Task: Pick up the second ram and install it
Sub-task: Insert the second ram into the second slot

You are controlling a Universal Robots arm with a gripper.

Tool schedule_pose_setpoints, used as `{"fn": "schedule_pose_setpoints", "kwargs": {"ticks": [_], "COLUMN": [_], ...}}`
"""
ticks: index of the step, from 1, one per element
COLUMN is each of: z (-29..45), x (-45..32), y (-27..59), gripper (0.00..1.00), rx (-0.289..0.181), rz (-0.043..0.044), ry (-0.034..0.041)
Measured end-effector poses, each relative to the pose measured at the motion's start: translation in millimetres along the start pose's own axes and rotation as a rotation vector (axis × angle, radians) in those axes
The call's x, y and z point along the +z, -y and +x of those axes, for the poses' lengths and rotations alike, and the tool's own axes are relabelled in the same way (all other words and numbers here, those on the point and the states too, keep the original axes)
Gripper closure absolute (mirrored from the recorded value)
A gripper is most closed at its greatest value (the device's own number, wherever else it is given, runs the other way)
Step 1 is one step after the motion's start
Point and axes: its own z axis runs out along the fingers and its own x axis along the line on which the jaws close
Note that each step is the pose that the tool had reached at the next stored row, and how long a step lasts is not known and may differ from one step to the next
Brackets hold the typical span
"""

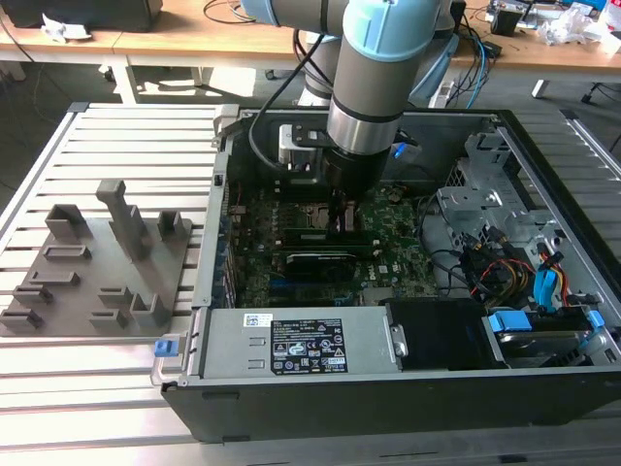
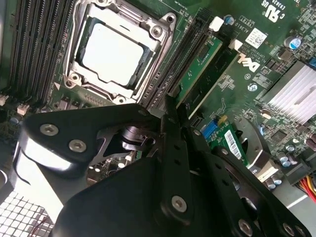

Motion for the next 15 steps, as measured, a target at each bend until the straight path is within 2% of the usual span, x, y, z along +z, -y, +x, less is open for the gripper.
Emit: {"fn": "schedule_pose_setpoints", "kwargs": {"ticks": [3,5,6,15], "z": [0.0,0.0,0.1,0.4], "x": [1.6,2.7,3.4,5.4], "y": [0.1,0.2,0.2,0.4], "gripper": [0.86,0.86,0.86,0.86], "rx": [0.0,-0.001,-0.001,-0.001], "rz": [0.0001,-0.0001,-0.0001,-0.0002], "ry": [0.0017,0.009,0.0102,0.0103]}}
